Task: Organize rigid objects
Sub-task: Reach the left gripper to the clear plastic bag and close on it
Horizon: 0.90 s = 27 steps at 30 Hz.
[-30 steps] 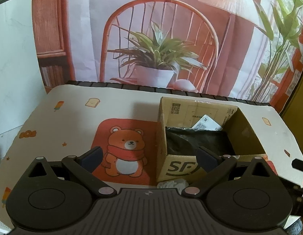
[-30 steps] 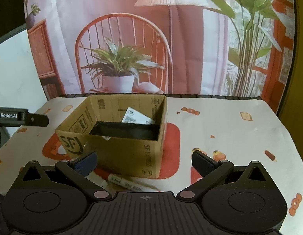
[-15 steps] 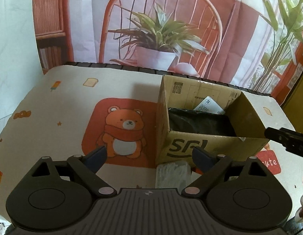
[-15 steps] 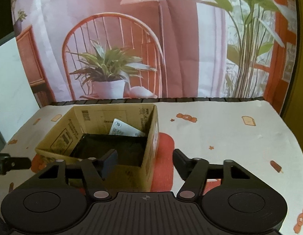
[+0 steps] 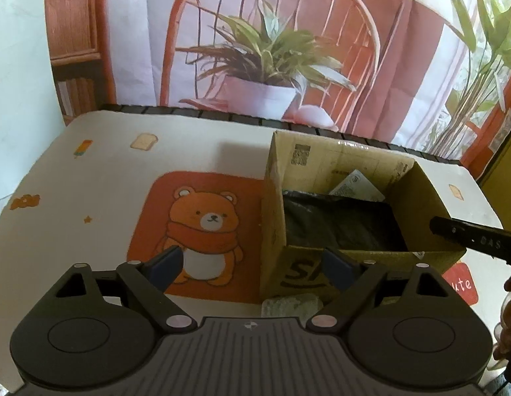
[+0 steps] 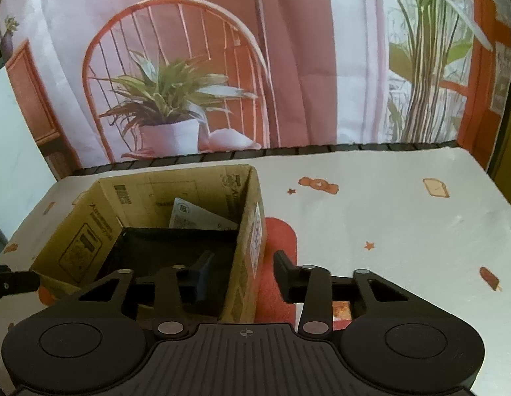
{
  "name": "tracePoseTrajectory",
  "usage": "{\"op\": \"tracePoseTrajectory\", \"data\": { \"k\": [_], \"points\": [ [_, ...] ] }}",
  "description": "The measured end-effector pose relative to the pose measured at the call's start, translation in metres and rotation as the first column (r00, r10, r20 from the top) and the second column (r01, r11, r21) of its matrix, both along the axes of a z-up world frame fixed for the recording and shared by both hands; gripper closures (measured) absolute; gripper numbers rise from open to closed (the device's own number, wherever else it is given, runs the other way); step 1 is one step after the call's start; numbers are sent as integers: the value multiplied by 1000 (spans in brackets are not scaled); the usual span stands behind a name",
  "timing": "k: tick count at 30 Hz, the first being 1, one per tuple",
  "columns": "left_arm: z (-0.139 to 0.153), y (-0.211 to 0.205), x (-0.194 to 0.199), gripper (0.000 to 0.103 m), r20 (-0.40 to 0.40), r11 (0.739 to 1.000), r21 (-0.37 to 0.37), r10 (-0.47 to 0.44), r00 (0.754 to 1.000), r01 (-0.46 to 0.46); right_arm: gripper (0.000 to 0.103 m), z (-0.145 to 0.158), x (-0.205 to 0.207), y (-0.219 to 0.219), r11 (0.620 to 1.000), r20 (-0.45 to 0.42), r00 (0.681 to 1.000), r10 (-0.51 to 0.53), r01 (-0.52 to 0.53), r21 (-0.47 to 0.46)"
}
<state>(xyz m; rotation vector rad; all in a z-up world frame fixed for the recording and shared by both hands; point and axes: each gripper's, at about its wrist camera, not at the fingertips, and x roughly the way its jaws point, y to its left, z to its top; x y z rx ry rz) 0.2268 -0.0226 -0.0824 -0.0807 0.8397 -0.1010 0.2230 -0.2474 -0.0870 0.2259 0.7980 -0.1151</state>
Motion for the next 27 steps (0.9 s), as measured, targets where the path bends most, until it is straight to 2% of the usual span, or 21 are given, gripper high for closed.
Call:
{"op": "tracePoseTrajectory", "data": {
  "k": [3,5,13,18,22,27],
  "points": [
    [-5,-2,-1,12,-18,1000,-10,-14,1000,14,86,-5,5,0,1000,-21,1000,4,-4,7],
    [-9,-4,-3,12,-31,1000,-17,-26,999,26,89,-7,7,1,1000,-26,1000,6,-6,11],
    [-27,-1,-8,17,-101,999,-48,-16,995,12,90,-10,5,14,998,-21,1000,12,-13,-65],
    [-27,9,-10,20,-108,998,-51,23,994,-29,91,-11,2,18,994,-12,999,31,-32,-109],
    [-28,13,-10,21,-113,997,-54,45,993,-51,91,-12,1,17,994,-4,1000,30,-31,-107],
    [-33,2,-10,22,-130,998,-66,6,992,-15,91,-12,-1,18,994,3,1000,30,-29,-106]
  ]
}}
